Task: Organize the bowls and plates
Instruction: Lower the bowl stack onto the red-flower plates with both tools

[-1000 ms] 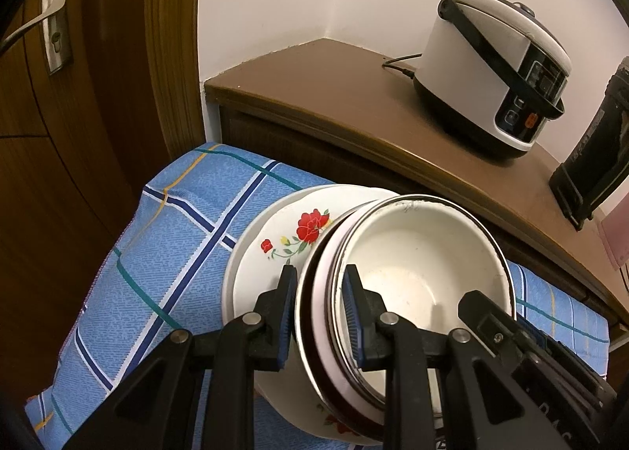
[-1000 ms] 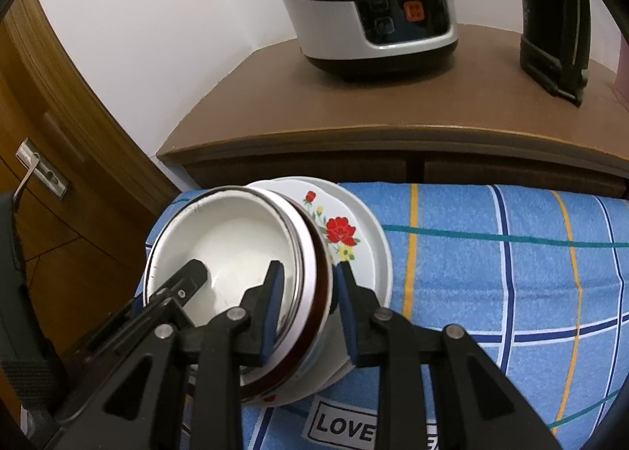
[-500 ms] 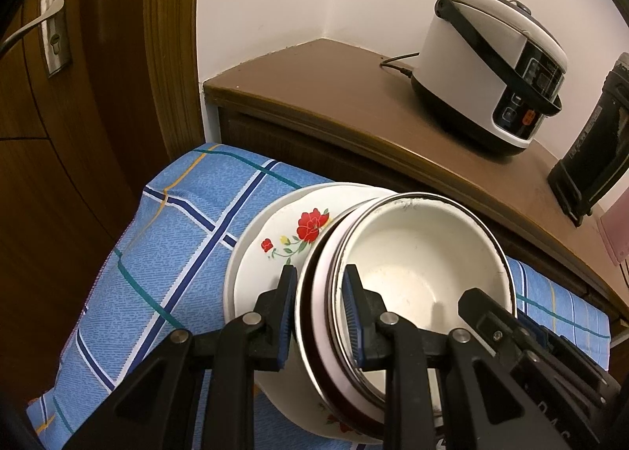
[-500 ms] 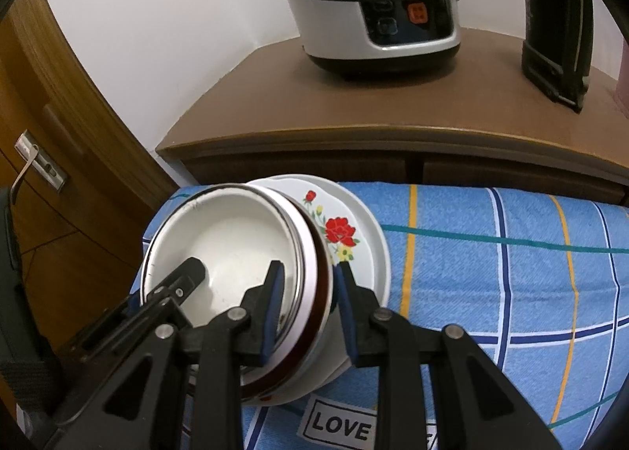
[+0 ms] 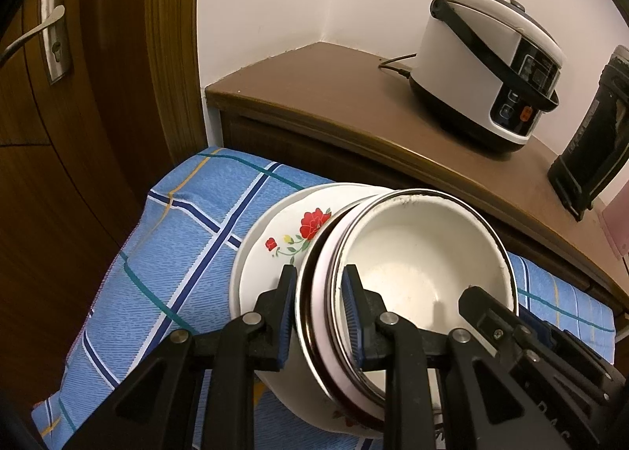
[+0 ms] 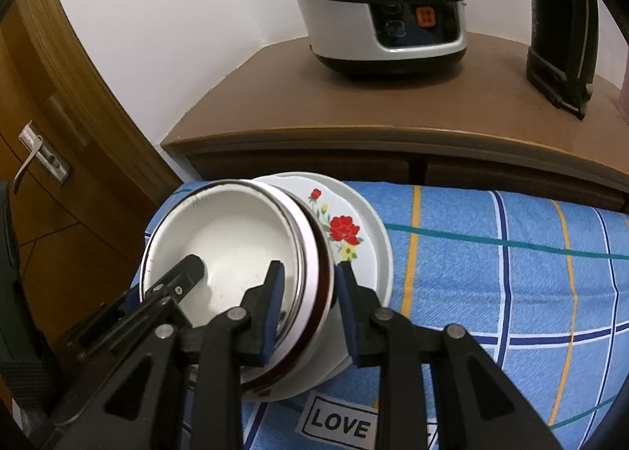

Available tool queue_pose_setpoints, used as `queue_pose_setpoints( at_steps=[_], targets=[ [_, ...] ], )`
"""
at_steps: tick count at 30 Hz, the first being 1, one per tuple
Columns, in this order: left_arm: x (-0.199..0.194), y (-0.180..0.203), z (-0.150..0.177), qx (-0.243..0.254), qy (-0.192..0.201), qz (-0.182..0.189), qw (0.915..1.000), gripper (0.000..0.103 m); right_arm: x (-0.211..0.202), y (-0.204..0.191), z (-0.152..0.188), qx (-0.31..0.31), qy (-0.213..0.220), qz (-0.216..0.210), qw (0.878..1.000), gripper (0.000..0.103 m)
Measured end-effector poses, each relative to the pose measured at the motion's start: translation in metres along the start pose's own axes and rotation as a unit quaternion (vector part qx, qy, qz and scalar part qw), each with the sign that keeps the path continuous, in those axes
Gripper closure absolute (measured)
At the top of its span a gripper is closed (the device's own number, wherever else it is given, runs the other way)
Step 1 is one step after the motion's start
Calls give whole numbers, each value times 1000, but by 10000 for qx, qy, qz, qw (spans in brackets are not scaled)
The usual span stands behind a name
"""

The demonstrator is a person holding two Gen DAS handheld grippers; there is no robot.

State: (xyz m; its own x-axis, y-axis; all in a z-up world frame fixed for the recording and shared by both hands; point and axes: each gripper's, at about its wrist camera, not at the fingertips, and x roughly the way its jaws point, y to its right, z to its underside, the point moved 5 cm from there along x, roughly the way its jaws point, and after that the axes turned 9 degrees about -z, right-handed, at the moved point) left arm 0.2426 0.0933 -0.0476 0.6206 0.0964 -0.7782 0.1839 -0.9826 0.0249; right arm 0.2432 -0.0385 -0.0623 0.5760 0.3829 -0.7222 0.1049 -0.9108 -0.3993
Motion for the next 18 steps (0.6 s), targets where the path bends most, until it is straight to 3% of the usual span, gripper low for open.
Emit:
queue_pose_setpoints(
  at_steps=[18],
  targets=[
    [0,-1,1,41,-88,-108,9999,76,-12,-6,-1,-96,148,35,9998,73]
  ],
)
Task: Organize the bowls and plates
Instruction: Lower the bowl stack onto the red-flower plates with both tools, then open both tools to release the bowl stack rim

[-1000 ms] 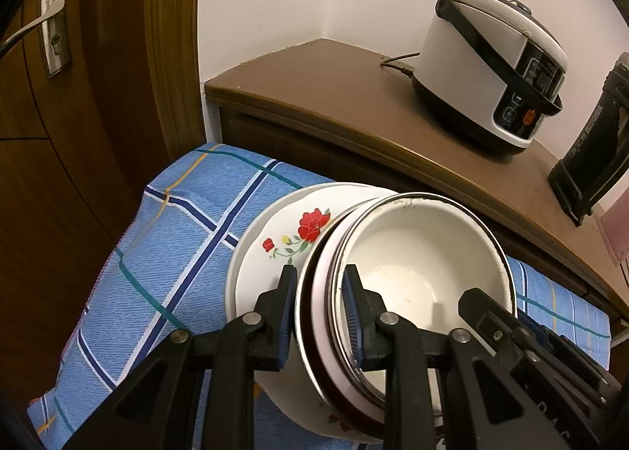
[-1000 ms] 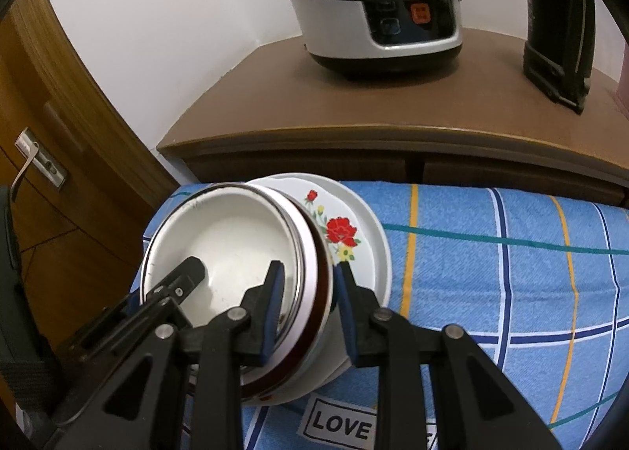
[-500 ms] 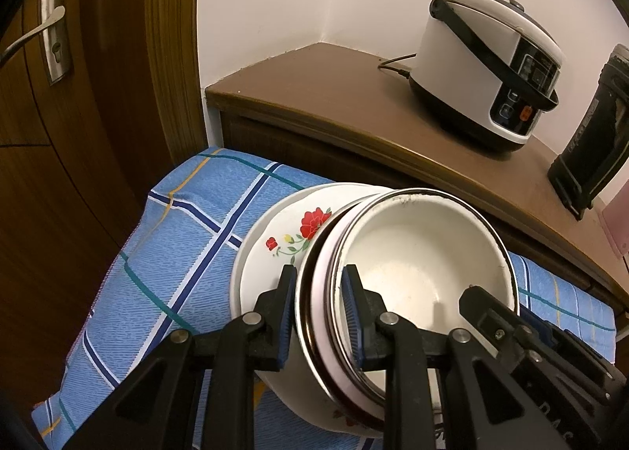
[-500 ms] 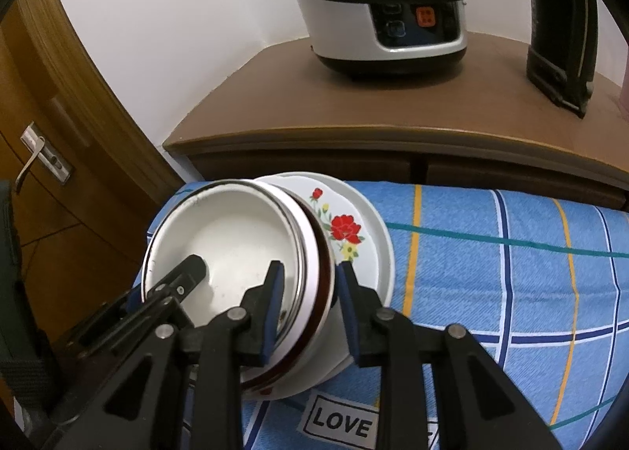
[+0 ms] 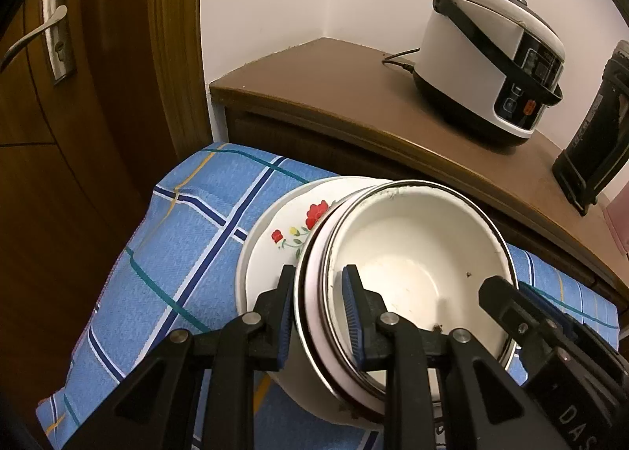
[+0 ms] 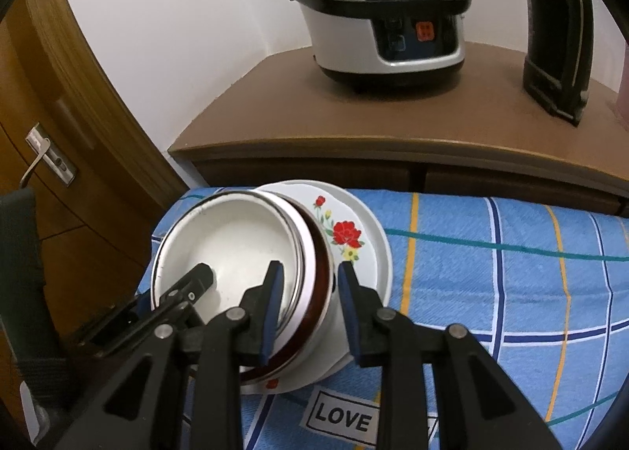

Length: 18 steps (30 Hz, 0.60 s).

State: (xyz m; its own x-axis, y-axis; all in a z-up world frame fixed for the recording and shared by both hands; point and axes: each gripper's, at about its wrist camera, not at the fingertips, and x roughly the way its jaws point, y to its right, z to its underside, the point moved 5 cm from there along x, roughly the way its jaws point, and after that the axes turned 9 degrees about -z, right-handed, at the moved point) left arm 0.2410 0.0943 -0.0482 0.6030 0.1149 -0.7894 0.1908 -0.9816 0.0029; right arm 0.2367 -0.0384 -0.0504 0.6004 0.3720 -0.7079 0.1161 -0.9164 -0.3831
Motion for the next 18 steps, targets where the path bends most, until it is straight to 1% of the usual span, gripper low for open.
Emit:
queue_pose_setpoints(
  at_steps=[6,12,14,18],
  targets=[
    [-2,0,3,50,-30,-17,10000,73,-4,-2,1,-89,16,68,9999,73],
    [-7,-1,1,137,60,-92,9998,72,-5,-2,0,-50,29,59,10000,73],
    [-8,-1,1,149,58,-100,9998,71,-6,-2,0,-50,37,74,10000,73],
    [-11,-3,1,170,101,-133,9997,65,-7,-3,1,-51,24,83,9999,73]
  ],
)
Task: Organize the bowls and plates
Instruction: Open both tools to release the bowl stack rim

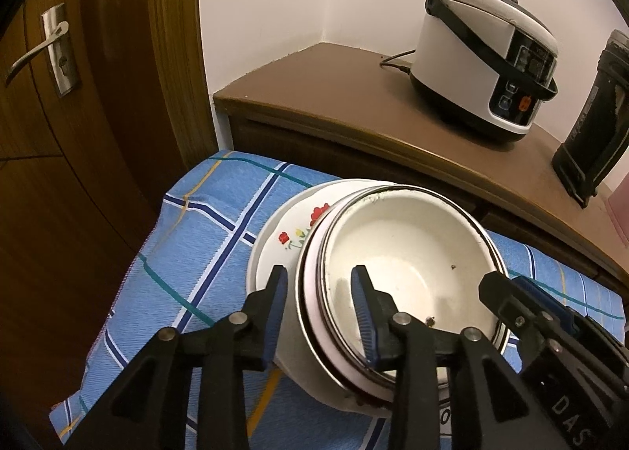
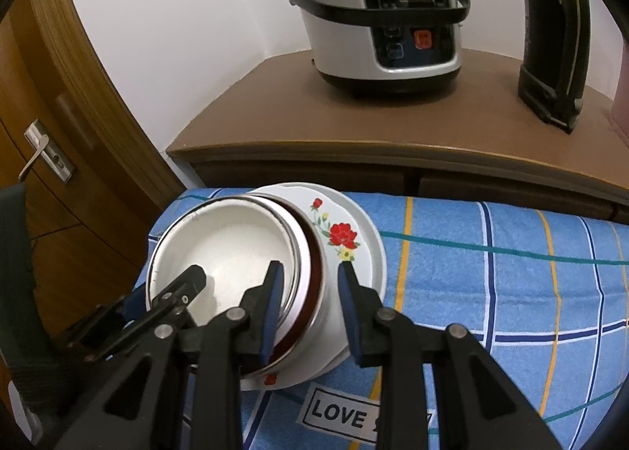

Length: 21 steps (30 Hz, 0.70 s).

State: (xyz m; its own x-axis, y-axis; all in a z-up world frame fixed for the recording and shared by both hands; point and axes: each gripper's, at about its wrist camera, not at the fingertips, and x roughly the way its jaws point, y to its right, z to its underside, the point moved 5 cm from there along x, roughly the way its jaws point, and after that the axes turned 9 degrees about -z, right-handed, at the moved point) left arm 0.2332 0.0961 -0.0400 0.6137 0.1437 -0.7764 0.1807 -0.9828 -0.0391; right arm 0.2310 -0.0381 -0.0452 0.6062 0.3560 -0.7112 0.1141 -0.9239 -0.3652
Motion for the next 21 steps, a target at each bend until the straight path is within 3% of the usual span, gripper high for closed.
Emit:
queue_pose_setpoints(
  at_steps=[7,21],
  targets=[
    [-10,-3,-2,-33,81,-10,10000,55,-6,-5,-1,2,83,-68,9999,73],
    [-26,-7,3,12,130,-32,9999,51,-21,-10,4,-20,128,-91,9999,73]
  ],
)
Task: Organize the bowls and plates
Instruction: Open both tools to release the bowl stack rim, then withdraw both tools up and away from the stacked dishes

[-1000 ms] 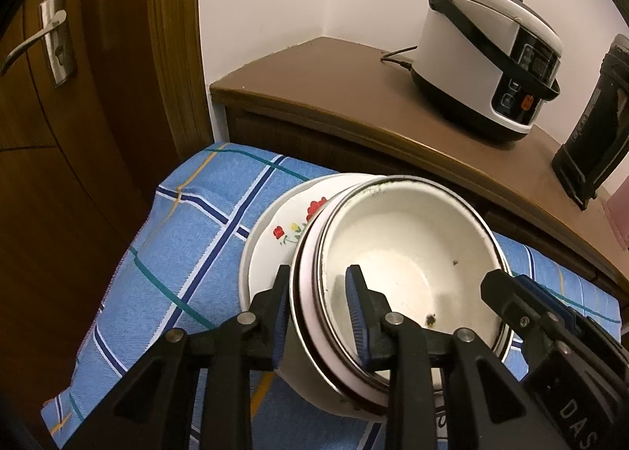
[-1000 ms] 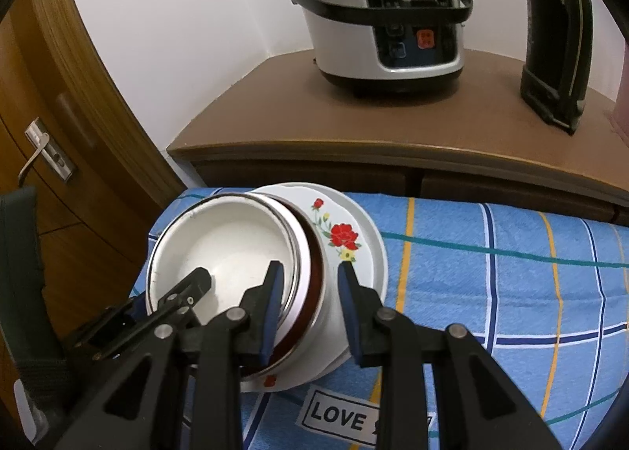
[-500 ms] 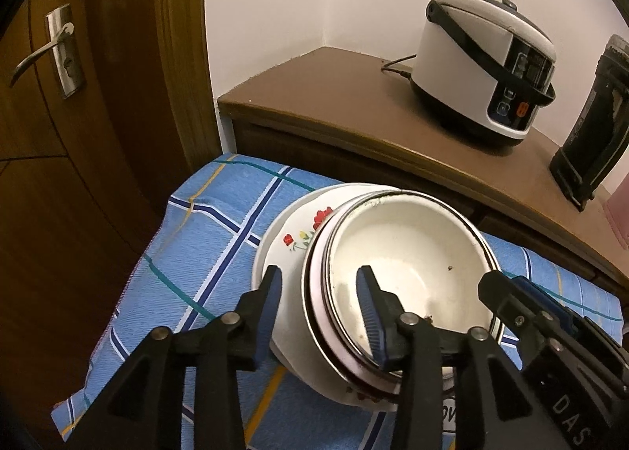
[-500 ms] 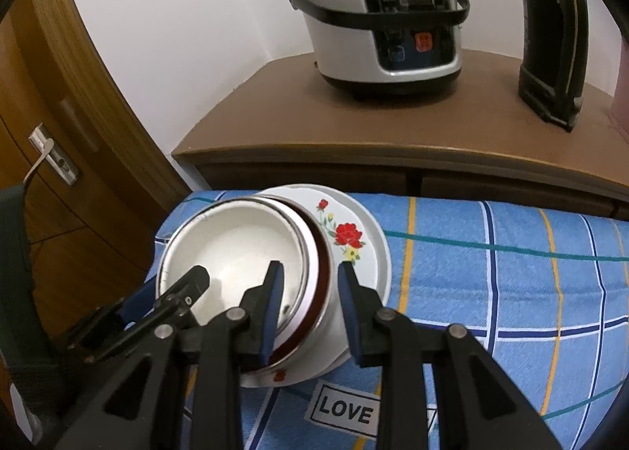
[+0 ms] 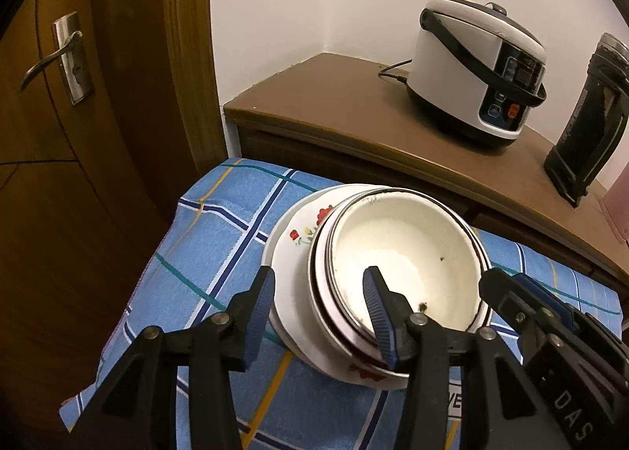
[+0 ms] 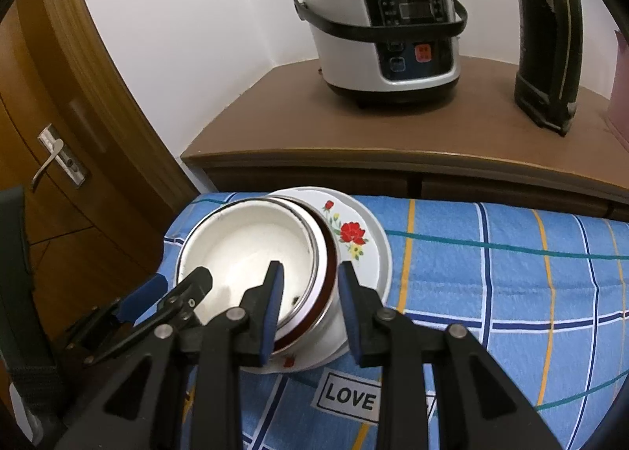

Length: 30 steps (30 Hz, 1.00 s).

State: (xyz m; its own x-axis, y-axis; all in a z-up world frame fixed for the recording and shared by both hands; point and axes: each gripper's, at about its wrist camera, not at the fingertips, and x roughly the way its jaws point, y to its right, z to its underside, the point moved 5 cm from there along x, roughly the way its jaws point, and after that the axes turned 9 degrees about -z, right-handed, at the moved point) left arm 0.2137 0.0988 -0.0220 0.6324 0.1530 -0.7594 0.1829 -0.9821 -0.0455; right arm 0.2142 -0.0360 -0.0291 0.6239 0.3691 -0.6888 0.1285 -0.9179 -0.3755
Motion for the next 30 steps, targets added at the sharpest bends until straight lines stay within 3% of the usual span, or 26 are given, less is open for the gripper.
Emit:
queue_pose_setpoints(
  at_steps=[3,9,30],
  targets=[
    [-3,-3,2,-57,26,-38,10000,43,-3,1,1,12,33,3,10000,73],
    [-9,-5,7,-95,51,-11,9999,43,-11,3,5,95,111,4,9999,65],
    [-37,-7,15,5,409,-127,9991,41,-37,-1,17,165,351,-123,9992,59]
  ],
)
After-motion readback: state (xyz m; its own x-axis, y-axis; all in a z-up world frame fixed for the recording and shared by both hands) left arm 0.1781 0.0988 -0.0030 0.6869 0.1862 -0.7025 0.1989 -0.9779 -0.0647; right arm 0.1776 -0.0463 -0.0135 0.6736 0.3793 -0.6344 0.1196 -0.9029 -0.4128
